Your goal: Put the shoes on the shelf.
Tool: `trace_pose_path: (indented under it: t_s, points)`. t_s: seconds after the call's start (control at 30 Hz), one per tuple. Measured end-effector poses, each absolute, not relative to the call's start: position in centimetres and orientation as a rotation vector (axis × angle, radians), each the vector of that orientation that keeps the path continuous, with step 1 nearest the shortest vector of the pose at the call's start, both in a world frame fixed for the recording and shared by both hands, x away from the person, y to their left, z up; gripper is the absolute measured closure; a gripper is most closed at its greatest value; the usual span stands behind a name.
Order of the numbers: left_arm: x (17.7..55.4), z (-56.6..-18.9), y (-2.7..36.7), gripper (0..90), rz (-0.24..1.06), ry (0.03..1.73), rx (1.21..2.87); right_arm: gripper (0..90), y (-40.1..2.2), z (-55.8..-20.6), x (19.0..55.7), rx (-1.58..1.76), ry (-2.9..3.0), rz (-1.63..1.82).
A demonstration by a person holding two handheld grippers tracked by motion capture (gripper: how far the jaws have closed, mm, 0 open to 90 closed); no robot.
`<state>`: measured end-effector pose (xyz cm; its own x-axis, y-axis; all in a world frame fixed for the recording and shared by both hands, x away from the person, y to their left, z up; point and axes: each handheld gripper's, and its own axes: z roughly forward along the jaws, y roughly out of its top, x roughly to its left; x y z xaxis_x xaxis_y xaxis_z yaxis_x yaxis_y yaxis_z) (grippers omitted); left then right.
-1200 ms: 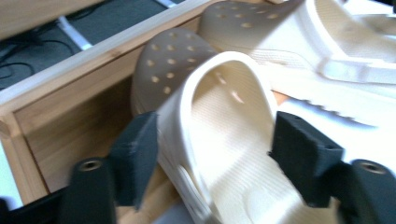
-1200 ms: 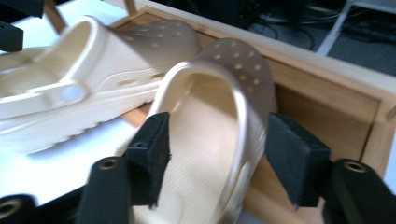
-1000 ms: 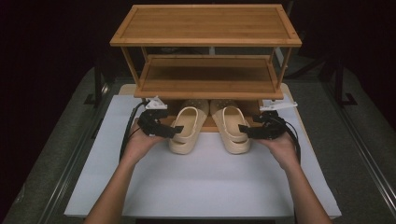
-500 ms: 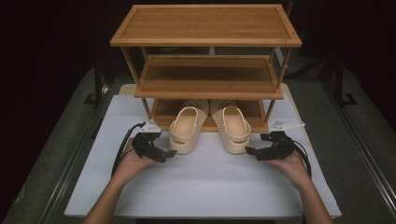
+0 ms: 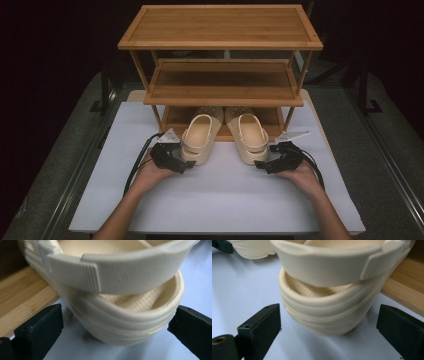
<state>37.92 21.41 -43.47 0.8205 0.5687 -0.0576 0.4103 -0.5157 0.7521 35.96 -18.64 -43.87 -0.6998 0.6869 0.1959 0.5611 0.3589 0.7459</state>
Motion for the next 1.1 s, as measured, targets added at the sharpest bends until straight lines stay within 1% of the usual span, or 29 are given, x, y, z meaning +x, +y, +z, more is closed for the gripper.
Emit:
trace_pose_path:
  t_s: [0.13, 0.27, 0.5, 0.77, 1.1]
  points:
    - [38.1, -43.6, 20.7, 0.0, 0.244, 0.699, 2.195, 6.4, -18.2, -43.9, 36.4, 1.119, 2.471, 1.27]
    - [38.1, -43.6, 20.2, 0.0, 0.265, 0.692, 2.224, 6.3, -18.0, -44.0, 36.5, 1.118, 2.474, 1.253]
    - [38.5, -43.4, 19.8, 0.0, 0.242, 0.72, 2.207, 6.2, -17.5, -43.8, 36.8, 1.109, 2.487, 1.238]
    - [38.9, -43.2, 18.2, 0.0, 0.249, 0.719, 2.227, 6.3, -15.4, -43.6, 37.4, 1.078, 2.505, 1.23]
    - [39.4, -43.5, 16.3, 1.1, 0.273, 0.743, 2.208, 7.6, -13.0, -43.7, 38.0, 1.04, 2.489, 1.232]
